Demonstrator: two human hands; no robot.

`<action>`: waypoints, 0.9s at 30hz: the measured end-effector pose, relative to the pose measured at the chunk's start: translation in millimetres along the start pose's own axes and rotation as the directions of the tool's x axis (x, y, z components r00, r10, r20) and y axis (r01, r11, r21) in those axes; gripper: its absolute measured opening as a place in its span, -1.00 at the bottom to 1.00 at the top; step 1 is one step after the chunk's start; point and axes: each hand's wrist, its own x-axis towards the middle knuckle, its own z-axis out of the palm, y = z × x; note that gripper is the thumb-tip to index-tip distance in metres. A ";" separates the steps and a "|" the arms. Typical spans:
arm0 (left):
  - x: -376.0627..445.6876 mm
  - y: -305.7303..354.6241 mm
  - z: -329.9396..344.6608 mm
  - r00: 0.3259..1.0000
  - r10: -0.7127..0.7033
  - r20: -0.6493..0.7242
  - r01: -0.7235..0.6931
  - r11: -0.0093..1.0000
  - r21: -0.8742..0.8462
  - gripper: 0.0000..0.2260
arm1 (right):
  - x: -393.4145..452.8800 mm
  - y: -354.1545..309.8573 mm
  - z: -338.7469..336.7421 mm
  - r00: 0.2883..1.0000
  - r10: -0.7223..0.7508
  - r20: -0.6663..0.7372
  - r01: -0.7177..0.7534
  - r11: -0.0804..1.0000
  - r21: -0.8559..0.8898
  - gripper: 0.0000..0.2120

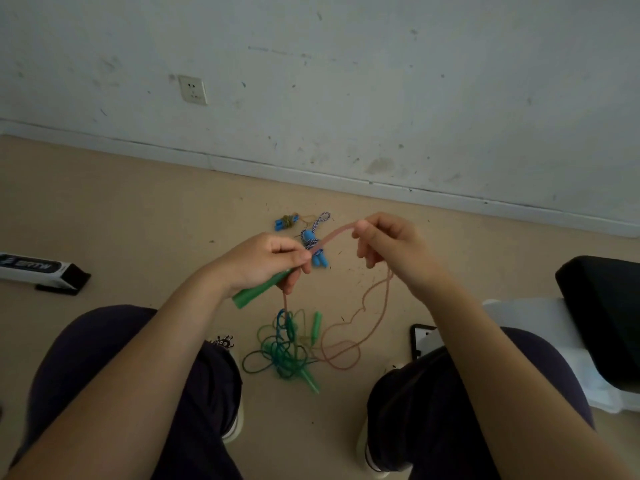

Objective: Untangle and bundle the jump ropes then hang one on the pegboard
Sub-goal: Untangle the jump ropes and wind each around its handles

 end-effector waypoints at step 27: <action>-1.1 6.1 9.6 0.998 0.021 0.062 -0.001 0.952 -0.306 -0.80 | -9.8 -9.8 27.4 0.977 -0.132 0.165 0.157 0.977 -0.145 -0.93</action>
